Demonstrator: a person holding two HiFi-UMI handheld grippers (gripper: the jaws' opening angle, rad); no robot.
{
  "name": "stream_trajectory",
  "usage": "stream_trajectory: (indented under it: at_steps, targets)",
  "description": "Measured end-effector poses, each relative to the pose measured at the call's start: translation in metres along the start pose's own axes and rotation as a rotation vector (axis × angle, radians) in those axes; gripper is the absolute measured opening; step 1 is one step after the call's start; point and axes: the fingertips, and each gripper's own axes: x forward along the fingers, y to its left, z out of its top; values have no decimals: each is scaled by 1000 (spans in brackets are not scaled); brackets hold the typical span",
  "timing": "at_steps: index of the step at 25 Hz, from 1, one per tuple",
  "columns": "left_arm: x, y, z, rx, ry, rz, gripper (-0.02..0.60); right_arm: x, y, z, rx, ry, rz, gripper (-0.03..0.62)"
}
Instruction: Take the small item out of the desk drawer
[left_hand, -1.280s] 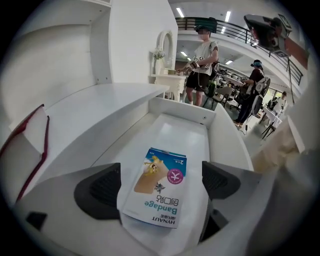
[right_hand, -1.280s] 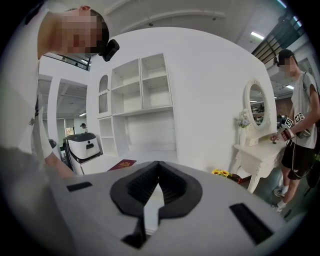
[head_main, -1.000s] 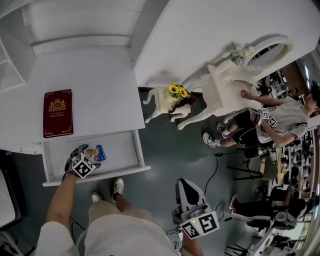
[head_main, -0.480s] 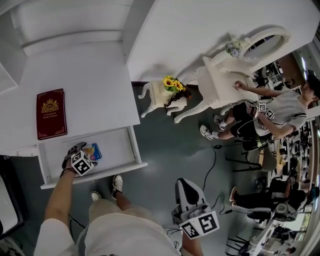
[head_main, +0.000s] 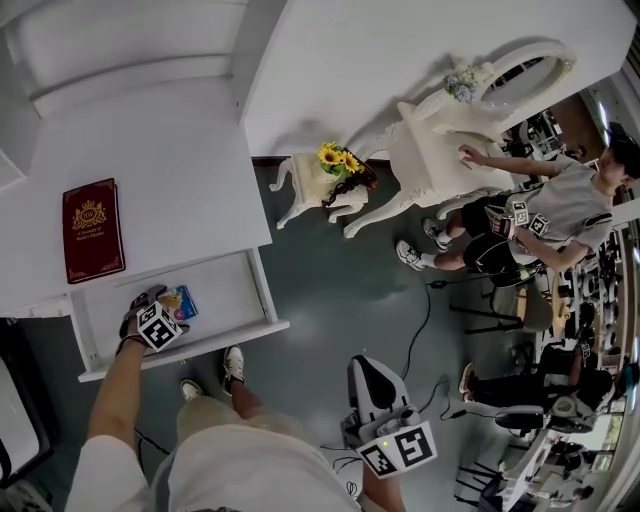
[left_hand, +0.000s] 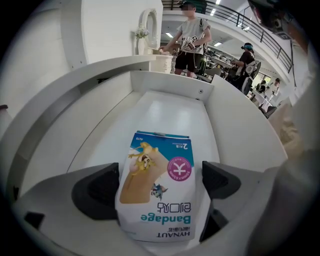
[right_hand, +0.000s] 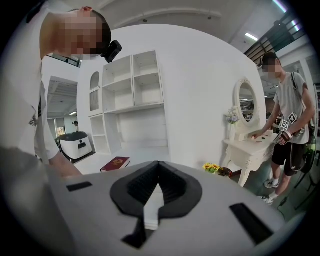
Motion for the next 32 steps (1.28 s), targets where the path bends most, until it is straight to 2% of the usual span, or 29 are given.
stream_trajectory:
  at_steps: [21,25,29,32]
  targets:
    - [0,0,1,-20,34,21,503,5,5,-1,-11,9,48,9]
    - [-4,4,-2,-29,53,35,440,4,5,4,-16,-5,60,9]
    - [-10,4,-3,-50,76,54,437,4,4,6,-14,-22,74,9]
    - [-18,5,1,-67,64,75,437,5,3,7,-11,-32,95,9]
